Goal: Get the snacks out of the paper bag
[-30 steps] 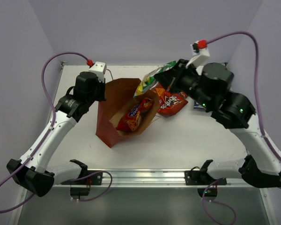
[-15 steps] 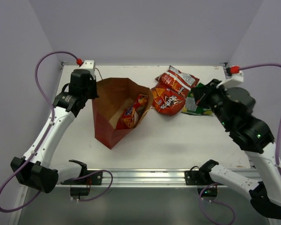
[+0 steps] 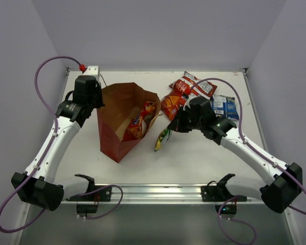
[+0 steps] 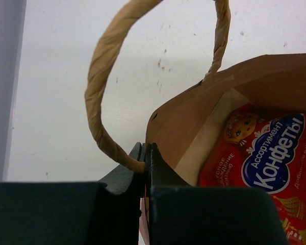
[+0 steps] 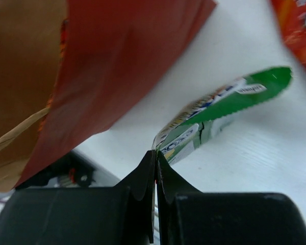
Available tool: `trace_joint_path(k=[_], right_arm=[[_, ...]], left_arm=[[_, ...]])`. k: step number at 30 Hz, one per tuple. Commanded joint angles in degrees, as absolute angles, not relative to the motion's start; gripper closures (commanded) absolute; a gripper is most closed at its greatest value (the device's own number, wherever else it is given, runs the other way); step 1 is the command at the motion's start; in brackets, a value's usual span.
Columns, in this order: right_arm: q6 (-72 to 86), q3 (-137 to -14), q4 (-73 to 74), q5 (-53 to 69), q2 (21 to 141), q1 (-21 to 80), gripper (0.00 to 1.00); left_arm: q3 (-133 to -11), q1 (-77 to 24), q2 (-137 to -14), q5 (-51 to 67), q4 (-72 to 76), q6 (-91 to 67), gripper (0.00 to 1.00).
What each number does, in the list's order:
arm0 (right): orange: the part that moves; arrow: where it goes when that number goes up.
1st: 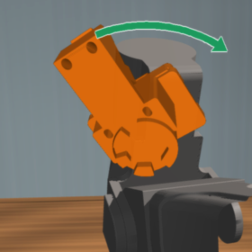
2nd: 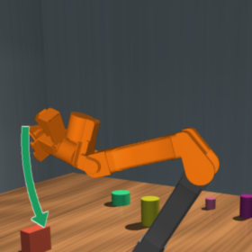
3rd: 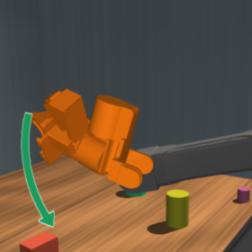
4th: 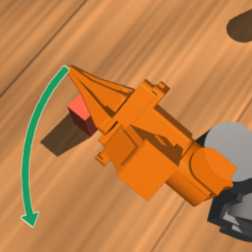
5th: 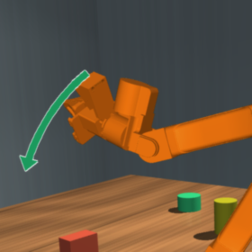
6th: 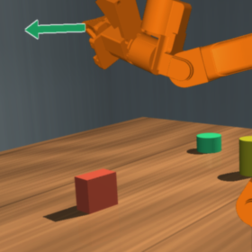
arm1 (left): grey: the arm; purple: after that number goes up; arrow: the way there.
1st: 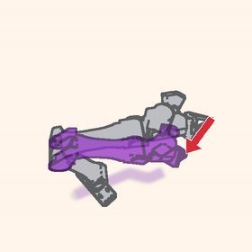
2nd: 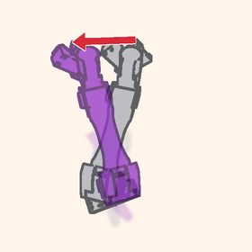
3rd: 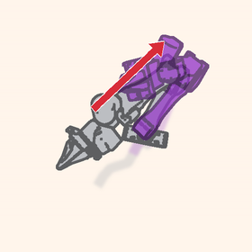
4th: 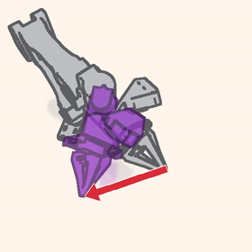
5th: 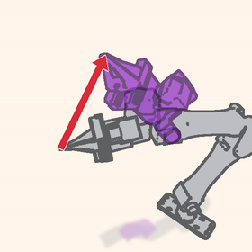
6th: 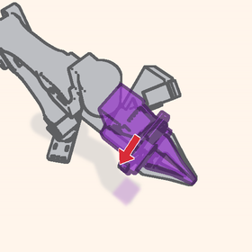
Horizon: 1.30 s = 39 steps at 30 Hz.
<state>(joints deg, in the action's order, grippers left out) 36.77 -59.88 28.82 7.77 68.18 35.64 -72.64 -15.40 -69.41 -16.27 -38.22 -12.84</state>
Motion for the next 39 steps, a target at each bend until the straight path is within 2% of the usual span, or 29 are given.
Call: trace_joint_path(k=[1, 6, 10, 11, 13, 14, 16, 17, 19, 24, 28, 31, 35, 39], right_arm=[[40.6, -53.0, 15.7, 17.4, 64.7, 35.9, 1.00], [46.0, -41.9, 16.1, 12.2, 66.7, 35.3, 1.00], [50.6, -37.4, 24.4, 9.8, 68.2, 34.7, 1.00], [51.8, -37.3, 26.4, 8.5, 66.2, 34.7, 0.89], [52.6, -38.1, 30.9, 3.1, 63.0, 34.7, 0.82], [53.0, -40.1, 35.9, 0.8, 61.4, 34.7, 0.71], [52.5, -43.3, 40.7, -5.4, 57.6, 34.6, 0.55], [50.7, -48.0, 45.0, -7.5, 57.0, 34.6, 0.42], [47.7, -56.3, 48.8, -10.4, 57.0, 34.8, 0.33], [39.6, -75.0, 50.7, -11.1, 61.0, 37.3, 0.30], [37.4, -94.2, 52.4, -12.2, 69.6, 42.3, 0.27], [36.3, -103.9, 52.2, -11.8, 74.7, 45.6, 0.27], [36.4, -110.7, 49.6, -7.5, 84.4, 48.6, 0.27], [37.1, -116.8, 50.8, -8.7, 92.9, 51.8, 0.26]], left_arm=[[-74.4, -14.8, -67.2, -17.0, -36.8, -13.1, 1.00], [-73.6, -14.8, -66.9, -13.7, -35.3, -12.7, 1.00], [-73.4, -14.8, -66.7, -12.6, -35.0, -12.0, 1.00], [-73.5, -14.8, -66.7, -12.6, -35.0, -12.0, 1.00], [-73.5, -14.8, -66.7, -12.6, -34.9, -11.8, 1.00], [-73.5, -14.8, -66.7, -12.3, -34.8, -11.6, 1.00], [-73.4, -14.8, -66.8, -12.0, -34.6, -11.5, 1.00], [-73.2, -14.8, -66.9, -11.5, -34.5, -11.5, 1.00], [-73.0, -14.8, -67.2, -10.9, -34.0, -11.3, 1.00], [-73.1, -14.8, -67.8, -10.1, -33.8, -11.3, 1.00], [-73.8, -14.8, -67.7, -10.0, -34.3, -11.2, 1.00], [-74.3, -14.8, -67.4, -9.8, -34.4, -11.2, 1.00], [-73.5, -14.9, -66.9, -9.7, -34.3, -11.1, 1.00], [-73.5, -14.8, -66.4, -9.3, -34.5, -11.1, 1.00]])
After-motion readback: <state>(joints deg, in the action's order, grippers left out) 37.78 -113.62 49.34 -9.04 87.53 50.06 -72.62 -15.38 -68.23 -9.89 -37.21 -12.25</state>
